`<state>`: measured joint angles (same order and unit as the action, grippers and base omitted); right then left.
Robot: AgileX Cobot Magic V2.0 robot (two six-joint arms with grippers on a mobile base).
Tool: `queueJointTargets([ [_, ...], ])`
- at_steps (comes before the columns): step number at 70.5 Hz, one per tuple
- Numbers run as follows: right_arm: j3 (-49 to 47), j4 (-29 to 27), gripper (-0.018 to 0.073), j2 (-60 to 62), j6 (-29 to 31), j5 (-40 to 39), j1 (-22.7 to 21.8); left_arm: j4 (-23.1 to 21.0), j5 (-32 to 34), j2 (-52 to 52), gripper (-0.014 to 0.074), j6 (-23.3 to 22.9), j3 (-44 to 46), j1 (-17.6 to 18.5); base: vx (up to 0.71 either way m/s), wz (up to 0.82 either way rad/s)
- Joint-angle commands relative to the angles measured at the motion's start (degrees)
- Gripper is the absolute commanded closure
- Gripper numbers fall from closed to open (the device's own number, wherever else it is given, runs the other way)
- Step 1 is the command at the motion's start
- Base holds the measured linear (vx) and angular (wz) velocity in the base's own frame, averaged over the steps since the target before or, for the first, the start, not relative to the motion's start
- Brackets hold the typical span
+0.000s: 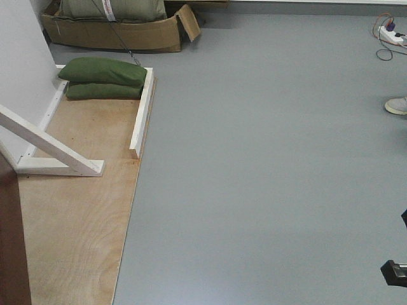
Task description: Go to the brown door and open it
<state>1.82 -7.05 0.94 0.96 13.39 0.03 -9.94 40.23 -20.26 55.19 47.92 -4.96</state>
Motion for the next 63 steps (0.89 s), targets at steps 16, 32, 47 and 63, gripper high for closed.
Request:
queueJointTargets([
  [16, 0.11, 0.27, 0.0559, 0.49, 0.51, -4.54, 0.06, -40.42, 28.33, -6.54, 0.0586, 19.77, 8.77, -5.97, 0.0, 0.0],
  [32, 0.11, 0.27, 0.0559, 0.49, 0.51, -4.54, 0.06, -65.07, 38.39, -12.71, 0.0586, 39.61, 15.65, -11.91, 0.0, 0.0],
  [47, 0.11, 0.27, 0.0559, 0.49, 0.51, -4.54, 0.06, -74.15, 38.39, -18.39, 0.0586, 53.63, 19.02, -18.87, 0.0, 0.0],
  [63, 0.11, 0.27, 0.0559, 0.49, 0.51, -4.54, 0.06, -77.43, 38.39, -23.77, 0.0586, 54.39, 20.85, -32.42, 0.0, 0.0],
])
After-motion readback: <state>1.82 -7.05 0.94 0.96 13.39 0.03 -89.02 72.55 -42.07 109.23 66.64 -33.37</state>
